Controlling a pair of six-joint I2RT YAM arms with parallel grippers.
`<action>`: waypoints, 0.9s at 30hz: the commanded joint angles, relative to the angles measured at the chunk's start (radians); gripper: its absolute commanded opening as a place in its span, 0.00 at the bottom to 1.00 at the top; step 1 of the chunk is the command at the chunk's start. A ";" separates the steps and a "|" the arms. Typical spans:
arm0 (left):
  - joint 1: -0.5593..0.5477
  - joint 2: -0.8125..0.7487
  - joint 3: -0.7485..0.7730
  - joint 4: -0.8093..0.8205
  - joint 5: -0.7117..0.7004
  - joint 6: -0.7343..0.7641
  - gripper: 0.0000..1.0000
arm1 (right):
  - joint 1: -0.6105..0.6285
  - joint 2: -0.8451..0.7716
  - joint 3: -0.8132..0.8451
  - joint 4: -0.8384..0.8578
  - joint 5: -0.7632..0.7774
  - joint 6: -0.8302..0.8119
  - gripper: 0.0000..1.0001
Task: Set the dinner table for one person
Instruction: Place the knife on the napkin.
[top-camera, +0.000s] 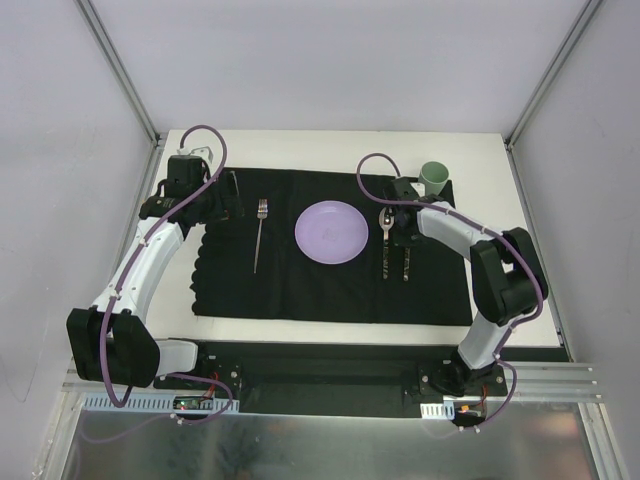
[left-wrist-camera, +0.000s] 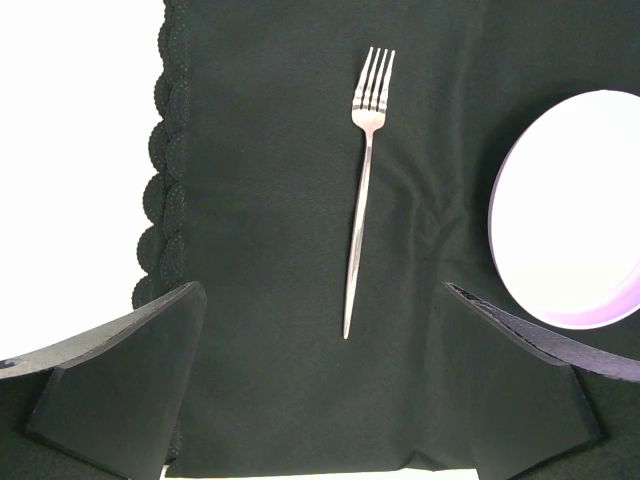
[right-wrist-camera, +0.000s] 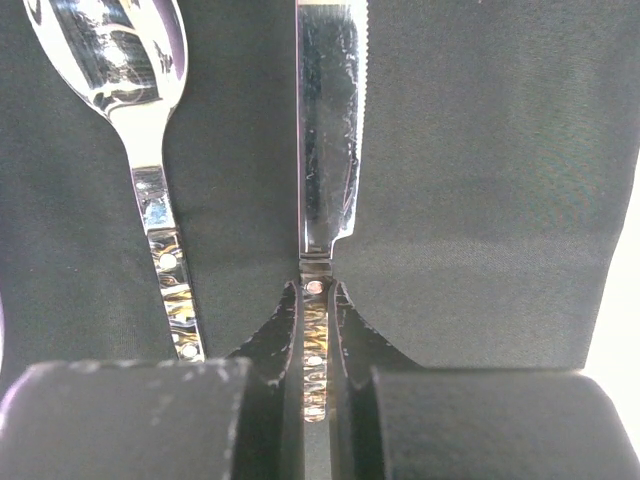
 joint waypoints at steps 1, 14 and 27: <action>0.012 -0.014 0.000 -0.004 0.018 0.007 0.99 | -0.006 0.017 0.030 0.019 -0.014 -0.009 0.01; 0.018 -0.021 -0.007 -0.004 0.018 0.010 0.99 | -0.007 0.054 0.027 0.032 -0.018 -0.022 0.01; 0.020 -0.022 -0.007 -0.003 0.021 0.005 0.99 | -0.007 0.041 0.009 0.044 0.003 -0.019 0.50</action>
